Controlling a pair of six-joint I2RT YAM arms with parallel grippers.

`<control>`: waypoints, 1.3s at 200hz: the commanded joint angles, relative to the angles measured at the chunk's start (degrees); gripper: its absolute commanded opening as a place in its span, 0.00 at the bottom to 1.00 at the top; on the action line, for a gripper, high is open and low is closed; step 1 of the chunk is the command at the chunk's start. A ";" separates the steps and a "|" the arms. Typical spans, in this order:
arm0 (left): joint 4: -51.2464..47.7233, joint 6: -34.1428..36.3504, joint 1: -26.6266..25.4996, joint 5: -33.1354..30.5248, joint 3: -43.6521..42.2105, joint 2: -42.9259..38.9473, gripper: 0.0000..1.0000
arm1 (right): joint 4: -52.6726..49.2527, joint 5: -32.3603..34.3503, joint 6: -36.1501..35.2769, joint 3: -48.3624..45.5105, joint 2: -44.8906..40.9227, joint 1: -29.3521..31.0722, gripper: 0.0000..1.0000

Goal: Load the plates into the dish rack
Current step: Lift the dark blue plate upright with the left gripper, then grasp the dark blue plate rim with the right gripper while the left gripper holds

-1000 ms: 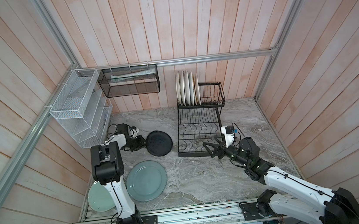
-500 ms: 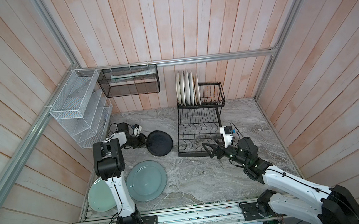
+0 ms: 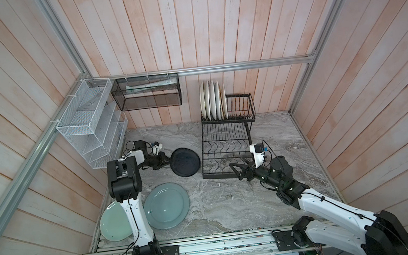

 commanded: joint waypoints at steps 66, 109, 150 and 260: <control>29.54 -22.77 3.89 14.09 -15.67 -6.77 0.00 | 1.25 -0.48 0.26 -0.14 0.05 0.39 0.98; 44.77 -33.30 7.07 16.89 -23.89 -9.89 0.00 | 1.63 -1.00 0.54 -0.26 0.23 0.39 0.98; 46.16 -35.10 7.40 16.36 -25.40 -12.36 0.00 | 2.54 -2.19 0.16 -0.09 1.59 0.43 0.98; 35.00 -38.99 7.55 6.24 -29.64 -32.02 0.00 | 15.98 3.39 -20.48 -4.68 2.92 10.95 0.98</control>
